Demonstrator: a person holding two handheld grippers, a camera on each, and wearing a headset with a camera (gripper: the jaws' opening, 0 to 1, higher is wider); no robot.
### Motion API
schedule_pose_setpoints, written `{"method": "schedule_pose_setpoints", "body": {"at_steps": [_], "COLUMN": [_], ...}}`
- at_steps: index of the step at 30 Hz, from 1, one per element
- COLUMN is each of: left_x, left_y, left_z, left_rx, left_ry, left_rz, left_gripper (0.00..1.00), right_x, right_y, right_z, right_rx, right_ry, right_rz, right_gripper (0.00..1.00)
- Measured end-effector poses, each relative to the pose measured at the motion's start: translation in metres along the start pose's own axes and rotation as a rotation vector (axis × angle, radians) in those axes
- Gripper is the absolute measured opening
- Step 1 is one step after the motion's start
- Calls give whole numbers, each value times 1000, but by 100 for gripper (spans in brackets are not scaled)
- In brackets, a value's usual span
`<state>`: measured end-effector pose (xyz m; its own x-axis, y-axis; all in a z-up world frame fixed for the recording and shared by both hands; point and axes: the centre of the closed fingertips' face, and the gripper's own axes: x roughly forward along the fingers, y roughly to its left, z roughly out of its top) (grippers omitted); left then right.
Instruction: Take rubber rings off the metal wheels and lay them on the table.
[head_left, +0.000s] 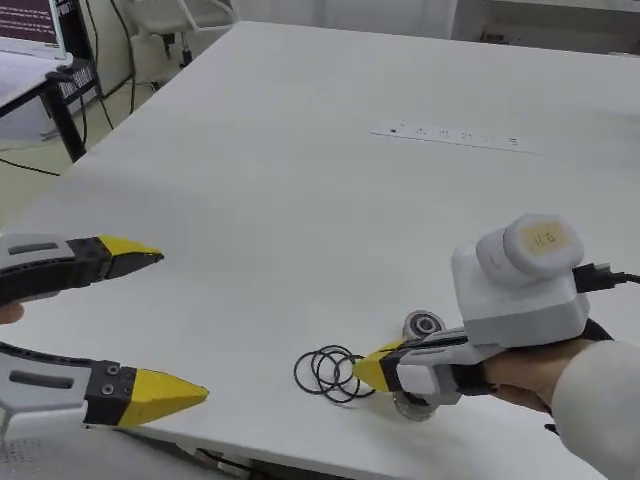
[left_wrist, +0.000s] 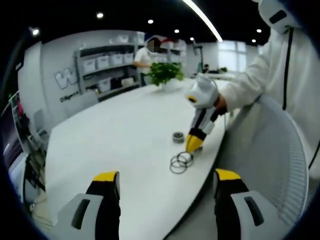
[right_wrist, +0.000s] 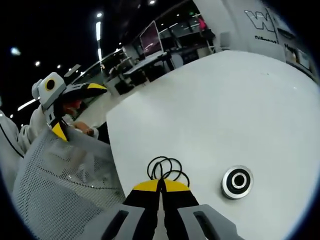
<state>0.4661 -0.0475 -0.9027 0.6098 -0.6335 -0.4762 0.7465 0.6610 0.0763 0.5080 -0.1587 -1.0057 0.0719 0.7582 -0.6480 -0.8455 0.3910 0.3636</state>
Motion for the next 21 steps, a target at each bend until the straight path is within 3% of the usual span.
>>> {"method": "schedule_pose_setpoints", "body": {"at_steps": [2, 7, 10, 15, 18, 21], "left_x": [0, 6, 9, 12, 13, 14], "left_y": [-2, -9, -12, -13, -12, -12], "left_z": [7, 14, 17, 18, 17, 16], "left_rx": [6, 23, 23, 11, 8, 0], "left_ry": [-23, -31, -42, -42, -40, -33], "left_rz": [-1, -18, -32, -42, -46, -53], "left_gripper": [78, 78, 79, 80, 81, 81], "right_x": [3, 1, -4, -22, -34, -46], "right_y": [-4, -3, -3, 4, 6, 8], "right_z": [3, 5, 7, 25, 37, 42], "right_rx": [-76, -103, -125, -121, -160, -154], "right_ry": [-14, -25, -28, -94, -146, -167], "right_rz": [-23, -31, -37, -33, -47, -47], "right_gripper": [0, 11, 6, 14, 19, 26]}}
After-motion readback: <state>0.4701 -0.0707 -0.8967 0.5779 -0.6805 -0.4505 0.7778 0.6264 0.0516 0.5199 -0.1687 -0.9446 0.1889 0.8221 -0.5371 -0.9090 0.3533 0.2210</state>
